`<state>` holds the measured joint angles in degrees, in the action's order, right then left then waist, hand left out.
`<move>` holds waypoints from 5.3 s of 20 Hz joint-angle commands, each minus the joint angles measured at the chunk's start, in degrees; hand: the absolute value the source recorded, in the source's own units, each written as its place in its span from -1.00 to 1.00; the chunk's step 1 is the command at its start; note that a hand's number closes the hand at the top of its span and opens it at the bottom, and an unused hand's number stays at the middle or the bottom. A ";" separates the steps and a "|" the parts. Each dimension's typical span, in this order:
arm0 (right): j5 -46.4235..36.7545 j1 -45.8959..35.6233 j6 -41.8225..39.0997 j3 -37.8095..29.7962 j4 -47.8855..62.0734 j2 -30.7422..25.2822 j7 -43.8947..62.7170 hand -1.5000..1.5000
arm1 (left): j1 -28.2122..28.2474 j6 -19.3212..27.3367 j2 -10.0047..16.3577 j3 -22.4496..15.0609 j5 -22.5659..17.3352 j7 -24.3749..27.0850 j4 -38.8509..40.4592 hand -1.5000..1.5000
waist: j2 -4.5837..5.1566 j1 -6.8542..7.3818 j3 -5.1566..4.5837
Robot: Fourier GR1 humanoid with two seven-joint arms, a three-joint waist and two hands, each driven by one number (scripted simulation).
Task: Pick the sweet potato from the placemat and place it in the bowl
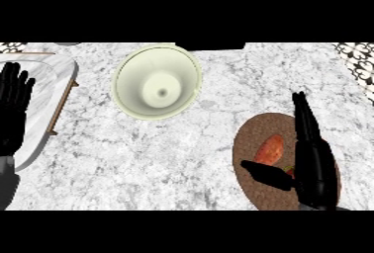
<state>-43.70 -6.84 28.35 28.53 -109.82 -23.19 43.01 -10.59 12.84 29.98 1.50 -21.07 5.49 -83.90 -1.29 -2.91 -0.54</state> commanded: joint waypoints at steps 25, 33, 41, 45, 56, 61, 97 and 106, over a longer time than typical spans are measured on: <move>15.75 3.27 -39.03 -5.14 -16.38 -6.22 28.72 -1.00 | -1.77 -1.94 -3.28 0.57 1.05 -2.17 -1.20 0.00 | 1.26 2.77 0.53; 10.46 7.66 -37.81 -5.22 -11.37 -2.09 23.20 -1.00 | -0.68 -3.45 -4.03 1.80 3.31 -0.52 -1.45 0.00 | 1.24 2.91 0.54; 4.77 7.81 -37.23 -6.25 -5.21 4.07 14.39 -1.00 | -3.32 -6.09 -5.69 5.23 5.14 -1.39 0.69 0.00 | 1.27 2.84 0.54; 4.99 9.99 -37.95 -9.25 -4.30 3.18 7.92 -1.00 | -1.97 -7.65 -5.27 7.00 5.24 -4.15 -2.25 0.00 | 1.25 2.87 0.54; 1.39 7.68 -38.63 -12.03 5.86 8.31 3.26 -1.00 | -3.76 -9.42 -8.29 8.19 8.87 -3.47 0.95 0.00 | 1.29 2.78 0.54; 0.12 7.48 -37.28 -13.79 11.28 10.01 -0.15 -1.00 | -1.87 -8.61 -10.81 7.93 9.91 -4.18 -2.72 0.00 | 1.28 2.89 0.54; -7.86 10.25 -44.01 -28.54 9.08 -7.29 -15.58 1.00 | -3.37 -11.16 -10.84 11.96 11.65 -8.69 -6.06 0.00 | 1.13 2.75 0.53; 5.64 6.97 -51.30 -40.10 -9.63 -9.91 -17.52 1.00 | -1.72 -11.78 -11.98 11.78 13.00 -3.95 -2.36 0.00 | 0.99 2.21 0.51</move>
<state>-43.28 1.35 -21.49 -7.55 -113.02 -32.83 27.24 -13.27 1.42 17.73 12.92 -8.10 1.11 -85.98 -0.20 -0.57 -0.04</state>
